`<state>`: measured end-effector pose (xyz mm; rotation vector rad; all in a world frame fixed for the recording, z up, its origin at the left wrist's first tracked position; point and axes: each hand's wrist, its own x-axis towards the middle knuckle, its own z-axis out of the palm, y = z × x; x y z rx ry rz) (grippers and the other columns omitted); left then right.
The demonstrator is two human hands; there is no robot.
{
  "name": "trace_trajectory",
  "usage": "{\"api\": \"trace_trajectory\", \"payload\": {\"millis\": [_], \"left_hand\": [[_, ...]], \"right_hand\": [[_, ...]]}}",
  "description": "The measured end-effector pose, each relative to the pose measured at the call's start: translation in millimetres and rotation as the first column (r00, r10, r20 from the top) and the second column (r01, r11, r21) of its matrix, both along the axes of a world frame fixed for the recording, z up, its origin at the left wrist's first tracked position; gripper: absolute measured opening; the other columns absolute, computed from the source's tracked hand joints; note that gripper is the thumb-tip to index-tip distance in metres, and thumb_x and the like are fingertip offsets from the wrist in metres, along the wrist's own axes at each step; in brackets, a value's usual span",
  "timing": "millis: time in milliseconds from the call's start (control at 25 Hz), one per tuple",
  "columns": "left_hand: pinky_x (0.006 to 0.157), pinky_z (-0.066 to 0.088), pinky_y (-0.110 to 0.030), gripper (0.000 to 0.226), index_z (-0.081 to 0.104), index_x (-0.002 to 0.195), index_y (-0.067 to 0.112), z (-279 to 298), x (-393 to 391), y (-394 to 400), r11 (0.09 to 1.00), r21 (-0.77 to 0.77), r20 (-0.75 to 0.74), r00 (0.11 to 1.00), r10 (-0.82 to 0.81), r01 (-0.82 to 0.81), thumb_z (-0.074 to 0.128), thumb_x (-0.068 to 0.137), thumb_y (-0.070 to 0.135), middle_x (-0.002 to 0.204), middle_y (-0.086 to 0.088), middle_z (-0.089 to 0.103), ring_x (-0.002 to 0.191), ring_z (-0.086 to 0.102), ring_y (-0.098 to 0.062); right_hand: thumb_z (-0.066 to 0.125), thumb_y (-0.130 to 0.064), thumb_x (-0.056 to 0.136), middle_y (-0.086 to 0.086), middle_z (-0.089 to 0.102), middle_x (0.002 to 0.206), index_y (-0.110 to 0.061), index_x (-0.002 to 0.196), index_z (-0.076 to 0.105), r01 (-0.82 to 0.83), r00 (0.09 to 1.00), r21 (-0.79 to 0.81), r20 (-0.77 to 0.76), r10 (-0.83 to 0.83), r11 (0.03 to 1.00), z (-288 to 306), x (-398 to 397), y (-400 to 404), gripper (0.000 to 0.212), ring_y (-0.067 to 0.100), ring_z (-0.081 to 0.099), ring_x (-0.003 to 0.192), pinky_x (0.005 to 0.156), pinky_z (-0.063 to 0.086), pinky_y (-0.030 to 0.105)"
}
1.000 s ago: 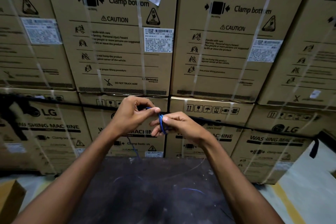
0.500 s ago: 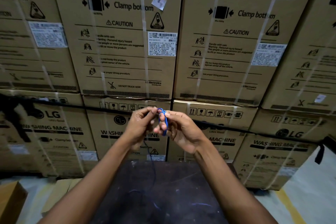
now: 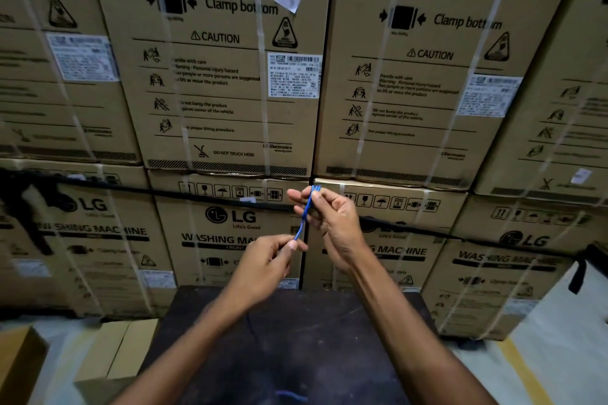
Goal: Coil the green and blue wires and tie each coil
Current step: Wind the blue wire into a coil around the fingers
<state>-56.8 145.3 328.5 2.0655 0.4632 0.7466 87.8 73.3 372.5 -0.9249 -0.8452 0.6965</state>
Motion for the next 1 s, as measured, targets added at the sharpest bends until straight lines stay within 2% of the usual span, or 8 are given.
{"api": "trace_trajectory", "payload": {"millis": [200, 280, 400, 560, 640, 720, 840, 1000], "left_hand": [[0.055, 0.038, -0.029, 0.033, 0.072, 0.085, 0.033, 37.8, -30.5, -6.7, 0.918, 0.390, -0.265, 0.964, 0.036, 0.072, 0.045, 0.094, 0.048, 0.052, 0.004, 0.056, 0.049, 0.049, -0.009], [0.051, 0.036, -0.027, 0.029, 0.073, 0.085, 0.031, 65.1, -32.3, -3.3, 0.872, 0.479, -0.264, 0.964, 0.034, 0.100, 0.050, 0.093, 0.047, 0.055, 0.006, 0.060, 0.049, 0.050, -0.006], [0.049, 0.036, -0.022, 0.022, 0.075, 0.079, 0.030, 104.7, -34.7, 22.7, 0.874, 0.481, -0.209, 0.977, 0.036, 0.071, 0.064, 0.094, 0.042, 0.056, 0.012, 0.061, 0.049, 0.050, -0.004], [0.054, 0.042, -0.029, 0.011, 0.079, 0.081, 0.026, 133.3, -34.8, 55.9, 0.938, 0.312, -0.149, 0.983, -0.106, 0.149, 0.076, 0.090, 0.032, 0.062, 0.008, 0.068, 0.057, 0.055, -0.005], [0.060, 0.041, -0.030, 0.013, 0.081, 0.086, 0.017, 133.0, -30.8, 65.5, 0.965, 0.173, -0.052, 0.980, -0.193, 0.199, 0.079, 0.088, 0.030, 0.067, -0.005, 0.070, 0.063, 0.055, -0.015], [0.064, 0.042, -0.030, 0.017, 0.080, 0.087, 0.014, 123.8, -25.3, 70.2, 0.971, 0.068, 0.048, 0.972, -0.232, 0.229, 0.080, 0.086, 0.031, 0.076, -0.016, 0.072, 0.070, 0.057, -0.018], [0.057, 0.041, -0.017, 0.015, 0.075, 0.084, 0.012, 99.5, -14.1, 73.4, 0.962, -0.147, 0.183, 0.962, -0.201, 0.229, 0.072, 0.092, 0.025, 0.070, 0.004, 0.069, 0.062, 0.056, -0.004], [0.049, 0.023, -0.023, 0.021, 0.073, 0.084, 0.023, 46.7, 2.9, 57.6, 0.864, -0.465, 0.253, 0.964, -0.082, 0.195, 0.064, 0.096, 0.038, 0.060, 0.006, 0.051, 0.052, 0.036, -0.009]], "right_hand": [[0.047, -0.002, 0.105, 0.019, 0.075, 0.113, 0.004, 0.105, 0.068, 0.130, 0.923, -0.032, 0.368, -0.109, 0.991, -3.9, 8.3, 0.7, 0.021, 0.026, 0.071, 0.112, 0.099, 0.056, 0.036], [0.050, -0.004, 0.103, 0.012, 0.077, 0.105, -0.002, 0.102, 0.071, 0.117, 0.842, -0.036, 0.534, -0.079, 0.993, -3.5, 3.6, 4.3, 0.021, 0.025, 0.073, 0.105, 0.095, 0.057, 0.038], [0.051, -0.011, 0.102, 0.010, 0.070, 0.084, -0.005, 0.092, 0.069, 0.054, 0.739, -0.099, 0.674, 0.026, 0.994, 1.9, -2.7, 6.1, 0.022, 0.011, 0.062, 0.080, 0.075, 0.050, 0.033], [0.041, -0.005, 0.107, 0.016, 0.071, 0.089, 0.005, 0.109, 0.065, -0.190, 0.811, -0.202, 0.520, 0.270, 0.961, 17.8, -4.1, -6.1, 0.026, 0.023, 0.069, 0.090, 0.087, 0.055, 0.037], [0.042, -0.008, 0.108, 0.015, 0.072, 0.091, 0.007, 0.112, 0.064, -0.266, 0.820, -0.235, 0.454, 0.347, 0.935, 23.5, -4.7, -10.1, 0.027, 0.030, 0.069, 0.095, 0.090, 0.054, 0.044], [0.046, -0.011, 0.107, 0.013, 0.073, 0.092, 0.004, 0.112, 0.066, -0.311, 0.841, -0.243, 0.380, 0.385, 0.919, 27.2, -5.7, -11.4, 0.025, 0.029, 0.068, 0.092, 0.086, 0.054, 0.039], [0.051, -0.013, 0.104, 0.010, 0.073, 0.089, -0.003, 0.108, 0.068, -0.377, 0.860, -0.219, 0.278, 0.428, 0.900, 28.2, -9.3, -11.3, 0.021, 0.025, 0.068, 0.087, 0.085, 0.052, 0.036], [0.057, -0.015, 0.099, 0.008, 0.074, 0.086, -0.004, 0.105, 0.069, -0.444, 0.895, -0.030, 0.030, 0.444, 0.896, 28.1, -17.5, -1.6, 0.017, 0.020, 0.072, 0.085, 0.084, 0.056, 0.032]]}}
